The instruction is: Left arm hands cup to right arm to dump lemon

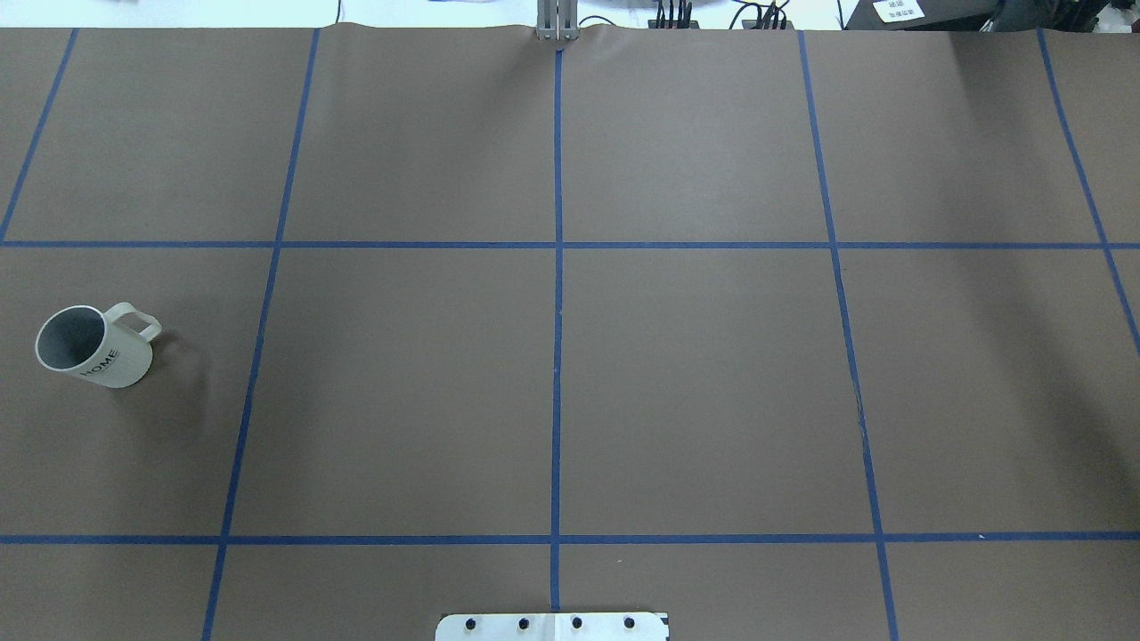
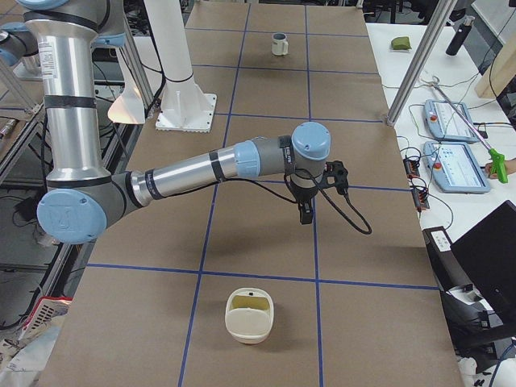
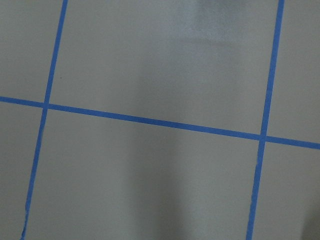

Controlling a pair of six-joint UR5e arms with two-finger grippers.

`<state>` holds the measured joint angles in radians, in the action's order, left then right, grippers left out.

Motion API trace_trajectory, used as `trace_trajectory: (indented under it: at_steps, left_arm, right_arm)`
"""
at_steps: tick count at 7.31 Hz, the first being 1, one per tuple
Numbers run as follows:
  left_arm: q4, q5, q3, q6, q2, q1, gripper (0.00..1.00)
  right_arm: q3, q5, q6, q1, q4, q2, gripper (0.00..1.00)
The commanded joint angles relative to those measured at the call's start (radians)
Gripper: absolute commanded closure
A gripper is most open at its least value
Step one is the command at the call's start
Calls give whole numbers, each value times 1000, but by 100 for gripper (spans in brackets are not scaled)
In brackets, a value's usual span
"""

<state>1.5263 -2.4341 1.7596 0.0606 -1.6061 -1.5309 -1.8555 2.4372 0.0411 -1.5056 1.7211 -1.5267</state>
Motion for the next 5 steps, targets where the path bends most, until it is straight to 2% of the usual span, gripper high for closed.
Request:
trace_trajectory:
  at_steps: [1, 5]
  left_arm:
    - [0, -6, 1, -1, -3, 0, 0]
    - [2, -6, 8, -1, -9, 2, 0]
  right_arm:
    - [-7, -3, -1, 1, 0, -1, 0]
    - [-20, 2, -1, 1, 0, -4, 0]
